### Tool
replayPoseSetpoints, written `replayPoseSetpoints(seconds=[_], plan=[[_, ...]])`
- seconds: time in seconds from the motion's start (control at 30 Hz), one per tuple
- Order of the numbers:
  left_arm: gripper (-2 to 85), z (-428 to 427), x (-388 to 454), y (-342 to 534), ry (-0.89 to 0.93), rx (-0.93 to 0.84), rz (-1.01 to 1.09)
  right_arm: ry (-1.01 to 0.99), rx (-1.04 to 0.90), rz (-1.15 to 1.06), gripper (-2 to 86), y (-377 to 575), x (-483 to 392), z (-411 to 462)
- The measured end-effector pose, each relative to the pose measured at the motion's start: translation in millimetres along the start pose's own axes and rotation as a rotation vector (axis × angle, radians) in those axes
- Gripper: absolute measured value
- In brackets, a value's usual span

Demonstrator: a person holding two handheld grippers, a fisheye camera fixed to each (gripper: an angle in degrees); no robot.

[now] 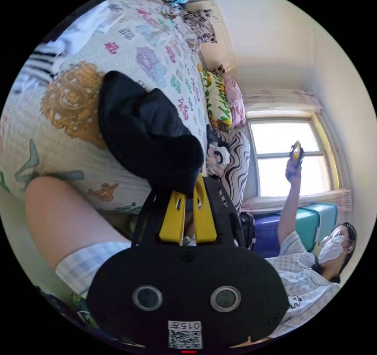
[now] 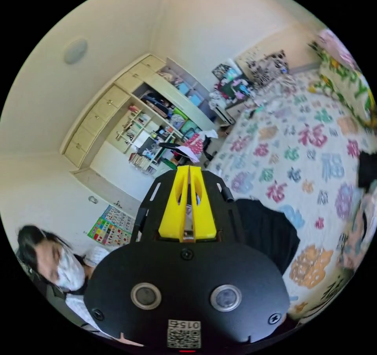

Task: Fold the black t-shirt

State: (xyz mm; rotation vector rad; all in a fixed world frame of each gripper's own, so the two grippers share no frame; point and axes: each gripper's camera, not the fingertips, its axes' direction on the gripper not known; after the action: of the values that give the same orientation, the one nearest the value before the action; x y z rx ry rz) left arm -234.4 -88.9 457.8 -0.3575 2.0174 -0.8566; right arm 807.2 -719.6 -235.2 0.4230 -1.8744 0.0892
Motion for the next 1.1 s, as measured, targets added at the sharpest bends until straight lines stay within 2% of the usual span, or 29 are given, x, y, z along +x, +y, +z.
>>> replayPoseSetpoints(seconds=[0.17, 0.3, 0.47, 0.53, 0.6, 0.7, 0.77, 0.83, 0.9, 1.0, 1.1], plan=[[0.0, 52, 58, -9, -0.011, -0.059, 0.223, -0.072, 0.057, -0.107, -0.4, -75, -108, 23], [0.2, 119, 94, 7, -0.027, -0.220, 0.385, -0.021, 0.047, -0.183, 0.0, -88, -154, 51], [1.9, 208, 92, 32, -0.125, -0.462, 0.398, 0.010, -0.081, -0.185, 2.9, -70, -114, 110], [2.7, 232, 82, 40, -0.127, -0.551, 0.354, 0.124, -0.217, -0.159, 5.9, -41, -65, 152], [2.5, 243, 72, 47, -0.055, -0.600, 0.311, 0.213, -0.336, -0.103, 7.4, -9, -17, 184], [2.4, 229, 64, 45, 0.018, -0.547, 0.251, 0.297, -0.472, 0.026, 7.8, 49, 66, 221], [2.6, 213, 62, 35, 0.014, -0.460, 0.232, 0.302, -0.474, 0.132, 8.1, 78, 112, 230], [3.3, 198, 62, 20, -0.008, -0.379, 0.229, 0.254, -0.437, 0.258, 8.9, 102, 160, 241], [5.3, 188, 64, -7, -0.118, -0.295, 0.251, 0.251, -0.415, 0.297, 9.8, 108, 182, 252], [9.2, 194, 67, -41, -0.284, -0.218, 0.279, 0.301, -0.444, 0.274, 11.8, 99, 201, 283], [10.8, 216, 65, -68, -0.326, -0.221, 0.281, 0.347, -0.528, 0.181, 13.3, 76, 206, 320]])
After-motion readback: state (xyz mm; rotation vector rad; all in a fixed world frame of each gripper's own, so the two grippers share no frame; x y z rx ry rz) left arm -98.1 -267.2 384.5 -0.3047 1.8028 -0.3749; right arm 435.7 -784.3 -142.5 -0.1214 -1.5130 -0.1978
